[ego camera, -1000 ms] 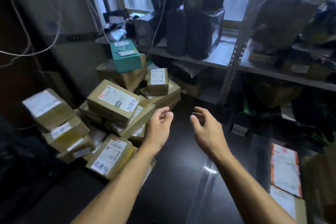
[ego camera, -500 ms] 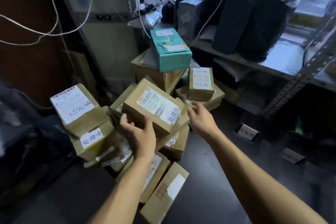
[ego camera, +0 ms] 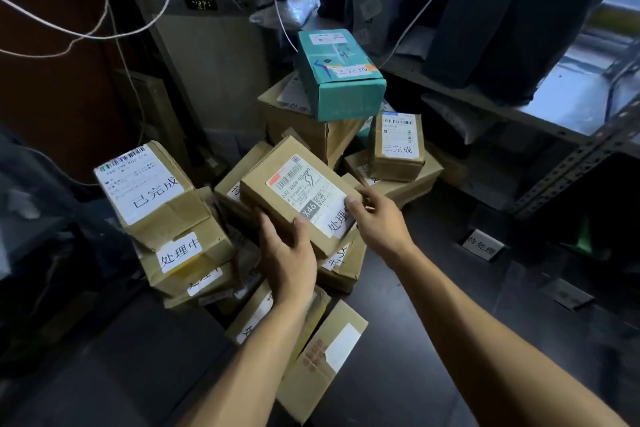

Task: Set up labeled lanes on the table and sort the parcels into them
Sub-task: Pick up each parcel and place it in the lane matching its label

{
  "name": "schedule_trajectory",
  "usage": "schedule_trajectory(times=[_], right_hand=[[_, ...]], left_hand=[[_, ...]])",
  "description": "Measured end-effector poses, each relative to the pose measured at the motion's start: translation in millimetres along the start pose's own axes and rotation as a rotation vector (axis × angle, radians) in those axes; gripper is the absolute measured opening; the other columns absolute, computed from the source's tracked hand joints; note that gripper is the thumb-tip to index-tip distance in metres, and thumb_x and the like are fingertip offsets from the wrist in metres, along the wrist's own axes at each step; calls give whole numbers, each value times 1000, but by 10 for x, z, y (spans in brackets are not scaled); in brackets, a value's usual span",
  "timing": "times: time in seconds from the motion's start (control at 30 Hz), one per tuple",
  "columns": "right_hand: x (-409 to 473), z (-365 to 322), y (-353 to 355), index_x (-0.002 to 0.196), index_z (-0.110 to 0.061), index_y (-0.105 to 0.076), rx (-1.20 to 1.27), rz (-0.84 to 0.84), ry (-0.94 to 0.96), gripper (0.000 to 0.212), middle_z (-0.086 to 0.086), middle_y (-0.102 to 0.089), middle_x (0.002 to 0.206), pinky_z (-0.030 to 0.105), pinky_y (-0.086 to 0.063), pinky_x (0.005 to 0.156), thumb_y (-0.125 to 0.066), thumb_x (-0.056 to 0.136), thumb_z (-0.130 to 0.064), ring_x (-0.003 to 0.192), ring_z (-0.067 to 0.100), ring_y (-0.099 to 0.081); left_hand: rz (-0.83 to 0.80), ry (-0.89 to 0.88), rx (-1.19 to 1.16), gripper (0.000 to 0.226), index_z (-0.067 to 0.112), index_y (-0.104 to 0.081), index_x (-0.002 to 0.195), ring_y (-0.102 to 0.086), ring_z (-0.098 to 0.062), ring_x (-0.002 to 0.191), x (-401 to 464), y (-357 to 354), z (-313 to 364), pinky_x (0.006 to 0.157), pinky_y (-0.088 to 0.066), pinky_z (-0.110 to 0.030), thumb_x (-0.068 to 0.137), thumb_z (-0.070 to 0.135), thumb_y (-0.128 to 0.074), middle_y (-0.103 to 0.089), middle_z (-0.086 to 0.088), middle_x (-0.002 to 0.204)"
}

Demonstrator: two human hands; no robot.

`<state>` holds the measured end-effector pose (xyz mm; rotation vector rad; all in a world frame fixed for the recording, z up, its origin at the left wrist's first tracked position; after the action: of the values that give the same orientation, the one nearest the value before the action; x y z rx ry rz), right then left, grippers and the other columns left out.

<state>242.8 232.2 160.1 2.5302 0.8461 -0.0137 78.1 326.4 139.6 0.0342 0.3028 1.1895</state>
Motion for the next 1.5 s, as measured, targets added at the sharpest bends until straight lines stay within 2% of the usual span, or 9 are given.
schedule_trajectory(times=[0.1, 0.23, 0.4, 0.53, 0.77, 0.93, 1.03, 1.33, 1.5], right_hand=[[-168, 23, 85, 118, -25, -63, 46, -1, 3, 30, -7, -67, 109, 40, -54, 92, -59, 94, -42, 102, 12, -64], [-511, 164, 268, 135, -21, -56, -11, -12, 13, 49, -5, -58, 123, 27, -46, 96, -56, 94, -49, 115, 12, -56], [-1077, 490, 676, 111, -32, -67, -46, 18, 7, 27, -10, -58, 101, 11, -38, 68, -52, 96, -49, 94, 3, -57], [-1504, 780, 1095, 95, -35, -62, 46, 110, -44, 11, -20, -60, 89, 2, -39, 64, -57, 95, -44, 83, -17, -54], [-2128, 1286, 1752, 96, -32, -58, 193, 252, -200, 19, -15, -70, 101, 19, -44, 71, -59, 91, -50, 94, -1, -64], [-2548, 1602, 2222, 128, -33, -55, 167, 430, -252, 35, -25, -59, 121, 15, -41, 82, -55, 95, -45, 105, -3, -57], [-2727, 1720, 2464, 105, -56, -60, 167, 517, -251, 21, -37, -66, 102, 2, -41, 71, -49, 99, -39, 98, -12, -60], [-2906, 2186, 2896, 96, -31, -65, 195, 812, -428, 18, -18, -69, 95, 16, -46, 71, -48, 100, -34, 91, -3, -62], [-2736, 2569, 3020, 105, -21, -64, 143, 761, -563, 19, 4, -70, 107, 21, -45, 68, -48, 100, -29, 92, 13, -62]], left_hand=[[-4, -30, -32, 69, 30, -14, 157, -44, -10, 122, -122, 30, 10, 79, -40, -11, 100, 42, -51, -36, -4, 155], [-42, -63, -53, 68, 29, -16, 157, -44, -17, 133, -386, 26, -58, 107, -42, -38, 100, 43, -51, -38, -5, 155], [-117, -65, -66, 64, 19, -35, 152, -57, -22, 123, -772, -210, -106, 105, -47, -43, 94, 40, -53, -55, -10, 141], [-229, -85, -124, 44, 11, -49, 142, -65, -1, 105, -1125, -547, -123, 82, -52, -15, 99, 19, -54, -63, -8, 130], [-450, -139, -10, 49, 41, -59, 127, -66, 4, 97, -1803, -1101, -212, 80, -53, -22, 80, 55, -53, -70, 25, 108], [-601, -107, 20, 35, 32, -57, 124, -67, 0, 97, -2231, -1585, -240, 77, -54, -18, 91, 37, -67, -70, 10, 113], [-688, -132, 83, 30, 29, -55, 118, -60, 6, 95, -2450, -1921, -183, 76, -48, -14, 91, 34, -68, -62, 5, 119], [-1137, -191, 340, 32, 43, -60, 108, -62, 3, 97, -2930, -2865, -214, 81, -49, -20, 91, 16, -54, -66, 24, 104], [-1159, -153, 469, 34, 30, -62, 120, -64, -6, 95, -2975, -3188, -486, 82, -53, -24, 94, 12, -50, -69, 11, 115]])
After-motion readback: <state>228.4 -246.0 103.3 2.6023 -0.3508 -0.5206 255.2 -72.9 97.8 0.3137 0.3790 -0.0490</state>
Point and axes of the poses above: each hand's wrist, its own x-axis towards the middle knuckle, its own y-axis out of the back of the hand, z = x × y, the point moved 7 cm from there along x, towards the middle knuckle
